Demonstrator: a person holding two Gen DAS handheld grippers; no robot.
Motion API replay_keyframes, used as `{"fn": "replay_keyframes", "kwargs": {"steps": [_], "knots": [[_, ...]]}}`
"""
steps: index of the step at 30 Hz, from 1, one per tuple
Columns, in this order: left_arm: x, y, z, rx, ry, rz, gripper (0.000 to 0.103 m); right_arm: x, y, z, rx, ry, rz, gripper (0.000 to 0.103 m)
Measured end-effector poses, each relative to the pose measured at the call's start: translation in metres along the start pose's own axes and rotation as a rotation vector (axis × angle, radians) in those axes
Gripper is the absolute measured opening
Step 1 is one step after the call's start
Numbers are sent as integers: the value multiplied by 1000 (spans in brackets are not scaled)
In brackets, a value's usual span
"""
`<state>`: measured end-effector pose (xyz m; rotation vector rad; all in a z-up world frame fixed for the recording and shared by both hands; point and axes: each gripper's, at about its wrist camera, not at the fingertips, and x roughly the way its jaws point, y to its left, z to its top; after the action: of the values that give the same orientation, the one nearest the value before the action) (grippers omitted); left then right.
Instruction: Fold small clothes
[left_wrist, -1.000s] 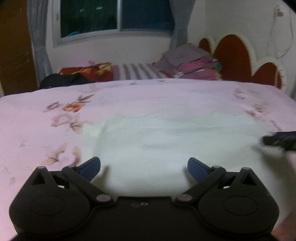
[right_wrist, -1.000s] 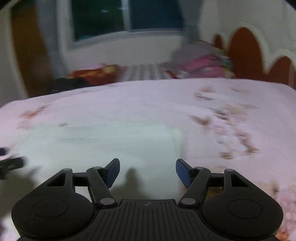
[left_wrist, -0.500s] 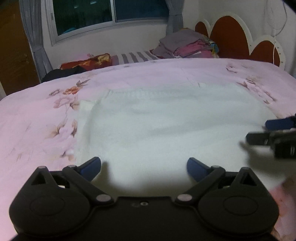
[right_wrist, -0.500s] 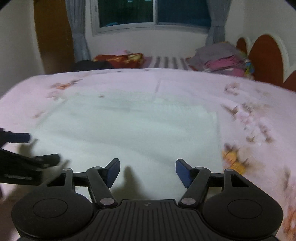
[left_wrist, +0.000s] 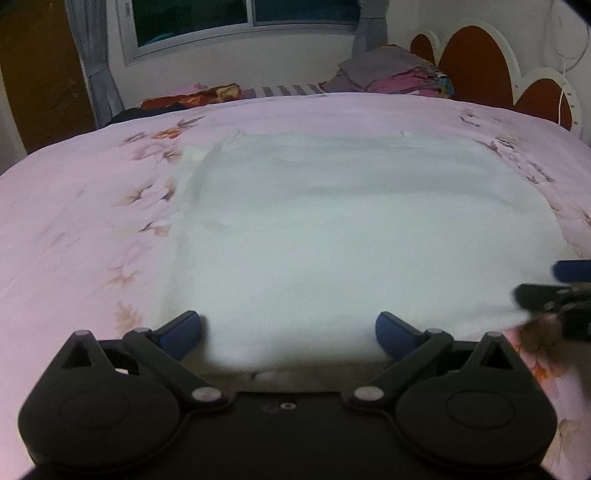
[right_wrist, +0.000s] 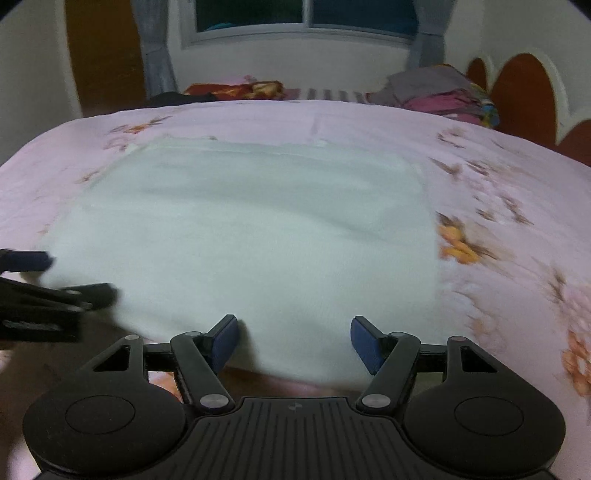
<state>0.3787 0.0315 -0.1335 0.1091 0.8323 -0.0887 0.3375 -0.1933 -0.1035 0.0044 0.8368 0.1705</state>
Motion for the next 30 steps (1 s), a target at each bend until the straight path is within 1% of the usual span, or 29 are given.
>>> {"fn": "replay_keyframes", "kwargs": {"steps": [3, 6, 7, 10, 11, 12, 13, 14, 16, 17, 18, 20, 21, 22, 23, 24, 25, 26, 27, 28, 29, 30], "knots": [[-5, 5, -6, -3, -1, 6, 102, -7, -20, -8, 24, 10, -27, 67], [-9, 8, -12, -1, 2, 16, 102, -16, -37, -18, 38, 13, -34, 66], [-10, 8, -13, 1, 5, 20, 103, -18, -41, -21, 41, 18, -44, 66], [-11, 8, -18, 19, 24, 39, 103, -22, -51, -30, 74, 36, -36, 66], [-13, 8, -19, 12, 29, 44, 103, -23, -49, -32, 57, 37, -46, 66], [-15, 9, -19, -1, 38, 44, 101, -25, -47, -32, 43, 36, -54, 64], [-18, 10, -19, -15, 43, 44, 98, -27, -46, -31, 48, 32, -57, 54], [-20, 11, -19, -23, 42, 47, 98, -32, -46, -29, 67, 18, -49, 51], [-25, 11, -21, -21, 41, 56, 98, -43, -45, -28, 83, -32, -36, 51], [-25, 11, -22, -17, 45, 58, 98, -44, -42, -27, 71, -39, -41, 51], [-25, 11, -24, -13, 50, 61, 98, -40, -41, -28, 59, -21, -50, 51], [-27, 13, -26, -18, 55, 62, 98, -27, -42, -31, 63, 55, -63, 49], [-29, 14, -27, -25, 60, 61, 97, -28, -42, -31, 65, 47, -61, 49], [-31, 15, -28, -34, 59, 60, 94, -32, -41, -30, 72, 41, -54, 43], [-37, 17, -28, -52, 49, 45, 91, -37, -42, -30, 86, 26, -39, 38], [-41, 18, -29, -79, 39, 23, 83, -43, -43, -30, 102, 6, -13, 21], [-43, 20, -29, -110, 36, 1, 78, -49, -44, -30, 116, -6, 19, 7], [-45, 24, -30, -163, 38, -36, 75, -51, -44, -29, 123, -10, 32, 6], [-47, 31, -31, -250, 34, -89, 65, -54, -43, -28, 121, -19, 31, 6], [-48, 37, -33, -327, 30, -131, 63, -57, -41, -26, 119, -26, 34, 6], [-47, 42, -35, -390, 29, -157, 63, -60, -40, -24, 122, -35, 42, 6], [-46, 46, -37, -437, 30, -165, 63, -62, -40, -23, 124, -41, 45, 6]]}}
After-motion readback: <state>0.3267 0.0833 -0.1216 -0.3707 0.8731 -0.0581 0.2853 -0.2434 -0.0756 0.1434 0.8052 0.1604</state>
